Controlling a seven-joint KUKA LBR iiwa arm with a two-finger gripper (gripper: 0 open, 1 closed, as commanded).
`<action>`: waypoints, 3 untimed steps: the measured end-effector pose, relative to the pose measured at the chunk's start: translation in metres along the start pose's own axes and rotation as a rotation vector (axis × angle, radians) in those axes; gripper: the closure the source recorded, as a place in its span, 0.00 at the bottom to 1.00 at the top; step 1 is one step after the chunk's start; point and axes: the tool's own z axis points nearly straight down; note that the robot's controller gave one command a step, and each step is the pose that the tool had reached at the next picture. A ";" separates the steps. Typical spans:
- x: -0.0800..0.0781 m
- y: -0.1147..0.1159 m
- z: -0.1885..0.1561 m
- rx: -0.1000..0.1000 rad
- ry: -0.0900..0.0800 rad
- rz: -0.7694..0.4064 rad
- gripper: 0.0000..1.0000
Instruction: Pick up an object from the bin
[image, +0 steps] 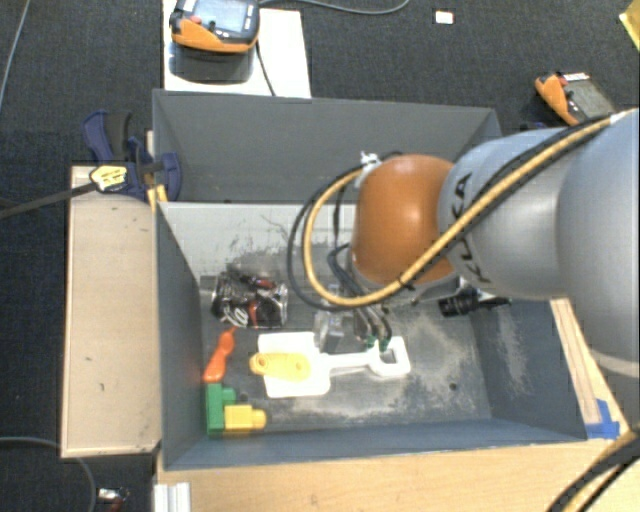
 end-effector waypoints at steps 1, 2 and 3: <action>0.007 0.009 0.043 0.004 0.004 0.051 1.00; -0.003 -0.012 0.064 -0.002 -0.002 0.195 1.00; 0.000 -0.004 0.065 -0.004 -0.018 0.174 1.00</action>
Offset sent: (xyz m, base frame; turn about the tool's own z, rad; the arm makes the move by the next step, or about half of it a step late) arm 0.0023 -0.0259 -0.0762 0.2249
